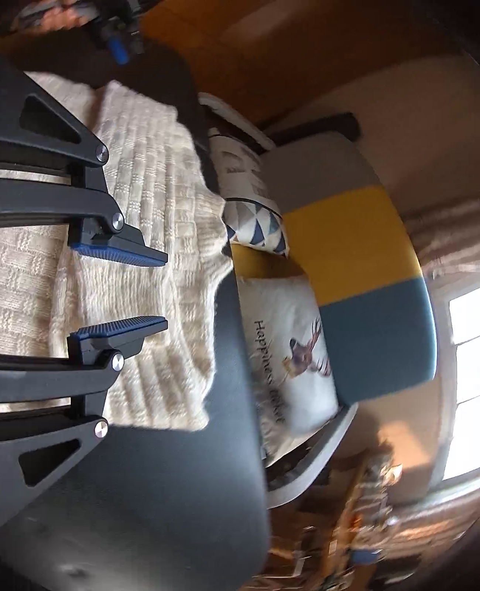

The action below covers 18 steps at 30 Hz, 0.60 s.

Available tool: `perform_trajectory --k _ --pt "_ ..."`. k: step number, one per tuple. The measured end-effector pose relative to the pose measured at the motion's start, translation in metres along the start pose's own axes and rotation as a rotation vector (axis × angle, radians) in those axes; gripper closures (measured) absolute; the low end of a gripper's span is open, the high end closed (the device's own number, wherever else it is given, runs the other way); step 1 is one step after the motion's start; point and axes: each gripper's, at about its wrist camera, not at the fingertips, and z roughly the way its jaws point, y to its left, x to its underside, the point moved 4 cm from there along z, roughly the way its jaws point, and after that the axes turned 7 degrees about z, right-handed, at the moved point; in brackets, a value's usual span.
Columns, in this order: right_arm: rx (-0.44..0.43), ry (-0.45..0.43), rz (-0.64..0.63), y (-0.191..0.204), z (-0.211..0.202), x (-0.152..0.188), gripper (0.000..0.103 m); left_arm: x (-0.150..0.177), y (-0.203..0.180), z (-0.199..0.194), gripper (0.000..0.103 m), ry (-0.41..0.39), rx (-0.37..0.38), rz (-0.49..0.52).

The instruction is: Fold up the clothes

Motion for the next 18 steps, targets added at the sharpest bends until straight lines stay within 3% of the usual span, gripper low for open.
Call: perform_trajectory --k 4,9,12,18 --pt "0.049 0.089 -0.132 0.017 0.034 0.004 0.076 -0.021 -0.03 0.048 0.059 0.017 -0.033 0.085" --pt "0.076 0.23 -0.118 -0.023 0.073 0.027 0.075 -0.014 -0.019 0.11 0.059 0.09 -0.181 0.168" --pt "-0.005 0.2 -0.05 -0.044 0.061 0.031 0.075 0.002 -0.01 0.112 0.059 0.054 -0.176 0.208" --pt "0.036 0.191 -0.096 -0.057 0.042 0.045 0.075 0.031 -0.027 0.113 0.059 0.071 -0.211 0.317"
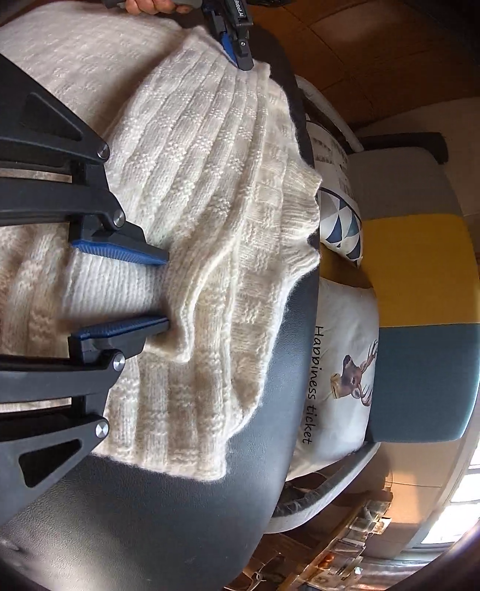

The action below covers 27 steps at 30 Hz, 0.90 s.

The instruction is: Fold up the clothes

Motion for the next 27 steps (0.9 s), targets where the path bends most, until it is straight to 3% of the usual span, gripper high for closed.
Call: perform_trajectory --k 5,7,10,14,16,19,25,27 --pt "-0.048 -0.012 0.1 -0.013 -0.006 0.005 0.075 0.013 -0.016 0.004 0.059 -0.041 -0.069 0.153" --pt "-0.052 -0.001 0.144 -0.013 -0.008 0.002 0.075 0.009 -0.019 0.007 0.058 -0.012 -0.093 0.184" --pt "-0.037 0.008 0.168 -0.007 -0.029 0.004 0.073 0.002 -0.019 -0.006 0.059 0.027 -0.087 0.143" --pt "-0.099 -0.021 0.16 0.005 -0.075 0.031 0.073 0.011 -0.026 -0.06 0.055 -0.054 -0.04 0.101" --pt "-0.119 0.001 0.138 0.009 -0.094 0.057 0.073 0.033 -0.03 -0.082 0.047 -0.059 -0.005 0.079" --pt "-0.124 0.045 0.121 0.009 -0.116 0.103 0.073 0.082 -0.035 -0.105 0.046 -0.032 0.04 0.054" --pt "-0.058 0.15 0.149 -0.011 -0.139 0.186 0.073 0.174 -0.036 -0.118 0.046 0.054 0.0 0.113" --pt "-0.079 0.117 0.166 -0.012 -0.149 0.202 0.072 0.189 -0.032 -0.124 0.046 0.039 -0.016 0.147"
